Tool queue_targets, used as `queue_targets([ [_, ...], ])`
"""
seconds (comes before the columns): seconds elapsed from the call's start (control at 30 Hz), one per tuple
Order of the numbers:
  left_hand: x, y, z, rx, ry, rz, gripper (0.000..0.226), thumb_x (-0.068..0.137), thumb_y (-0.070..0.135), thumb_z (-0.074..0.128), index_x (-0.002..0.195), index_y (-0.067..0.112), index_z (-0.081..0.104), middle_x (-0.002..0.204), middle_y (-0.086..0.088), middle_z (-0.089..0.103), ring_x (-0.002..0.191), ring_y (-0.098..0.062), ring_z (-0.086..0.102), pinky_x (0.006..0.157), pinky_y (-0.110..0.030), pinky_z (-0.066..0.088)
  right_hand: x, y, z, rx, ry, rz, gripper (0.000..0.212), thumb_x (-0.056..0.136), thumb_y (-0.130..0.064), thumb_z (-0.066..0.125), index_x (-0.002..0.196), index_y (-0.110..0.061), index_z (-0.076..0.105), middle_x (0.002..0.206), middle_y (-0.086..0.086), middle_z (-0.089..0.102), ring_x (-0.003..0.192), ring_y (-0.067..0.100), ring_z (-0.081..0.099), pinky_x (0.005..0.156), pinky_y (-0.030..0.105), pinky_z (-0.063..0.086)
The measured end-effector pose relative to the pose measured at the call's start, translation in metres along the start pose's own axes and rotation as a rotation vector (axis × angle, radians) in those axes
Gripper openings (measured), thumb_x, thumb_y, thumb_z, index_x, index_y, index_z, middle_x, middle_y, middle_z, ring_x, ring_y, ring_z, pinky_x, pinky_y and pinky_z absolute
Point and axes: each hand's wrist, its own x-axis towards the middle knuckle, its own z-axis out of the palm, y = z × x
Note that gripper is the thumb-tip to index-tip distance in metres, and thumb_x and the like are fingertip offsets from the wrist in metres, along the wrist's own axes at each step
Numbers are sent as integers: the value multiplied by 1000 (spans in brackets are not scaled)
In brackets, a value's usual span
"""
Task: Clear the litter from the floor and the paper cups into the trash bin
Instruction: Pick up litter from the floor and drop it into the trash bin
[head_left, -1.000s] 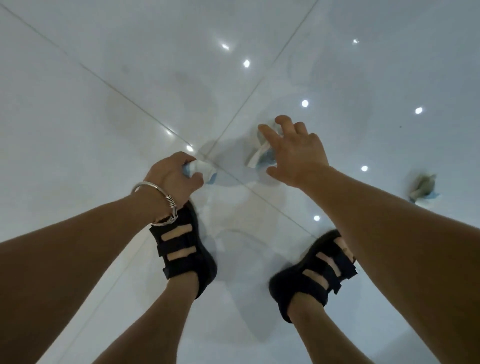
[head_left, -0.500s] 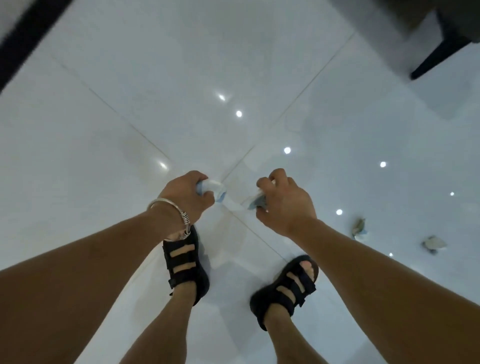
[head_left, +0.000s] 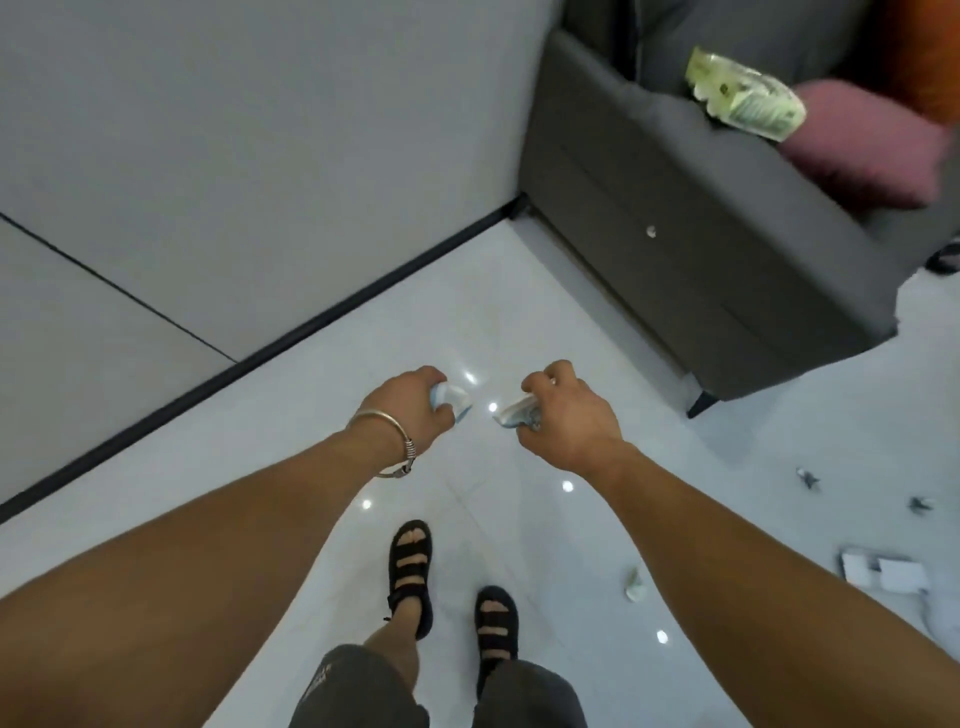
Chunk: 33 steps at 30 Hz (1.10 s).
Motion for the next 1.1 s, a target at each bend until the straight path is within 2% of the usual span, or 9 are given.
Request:
queue_targets([
  [0.13, -73, 9, -60, 76, 145, -72, 41, 86, 36, 54, 125, 24, 50, 110, -2, 63, 89, -23, 58, 74, -30, 46, -28, -68, -56, -76, 34, -163, 54, 82, -35, 68, 130, -25, 48, 132, 0, 38, 101, 23, 54, 78, 35, 52],
  [0.23, -136, -8, -87, 81, 252, -155, 39, 87, 37, 51, 124, 27, 50, 111, 0, 62, 84, -21, 55, 70, -28, 42, -51, -119, -81, -108, 64, -302, 54, 82, -36, 69, 131, -24, 48, 133, 0, 38, 101, 22, 54, 80, 35, 53],
  [0.37, -228, -52, -113, 50, 351, -320, 45, 88, 38, 49, 131, 26, 46, 120, 0, 60, 97, -23, 59, 76, -29, 46, -88, -196, -91, -177, 57, -519, 51, 83, -37, 66, 129, -23, 49, 132, -1, 39, 103, 22, 55, 79, 34, 51],
  [0.43, -274, -79, -125, 3, 407, -404, 45, 88, 37, 49, 131, 26, 46, 120, 0, 60, 97, -23, 59, 76, -29, 45, -109, -238, -85, -209, 45, -615, 51, 83, -36, 66, 129, -22, 49, 133, 0, 39, 104, 23, 55, 78, 33, 51],
  [0.6, -393, -157, -147, -91, 575, -572, 41, 86, 36, 52, 126, 26, 51, 111, 0, 63, 84, -19, 54, 69, -27, 41, -171, -356, -52, -274, 16, -825, 54, 82, -37, 67, 131, -23, 49, 131, 0, 41, 102, 25, 56, 79, 35, 51],
  [0.77, -538, -254, -147, -148, 717, -730, 44, 86, 38, 51, 127, 26, 49, 115, 0, 62, 94, -21, 58, 72, -28, 43, -255, -498, 11, -321, -42, -1025, 54, 81, -37, 65, 131, -25, 49, 131, -2, 40, 101, 23, 56, 80, 33, 49],
  [0.9, -662, -325, -141, -171, 802, -890, 42, 85, 37, 52, 125, 25, 50, 111, -2, 63, 91, -22, 58, 73, -29, 46, -334, -609, 70, -362, -66, -1211, 55, 82, -39, 65, 132, -23, 48, 131, 0, 40, 102, 24, 57, 80, 34, 50],
  [1.1, -786, -400, -133, -239, 882, -1064, 40, 85, 40, 52, 122, 25, 52, 107, -2, 64, 91, -23, 58, 77, -31, 49, -420, -726, 135, -428, -126, -1434, 56, 82, -40, 66, 132, -25, 47, 133, -1, 40, 103, 24, 57, 79, 35, 51],
])
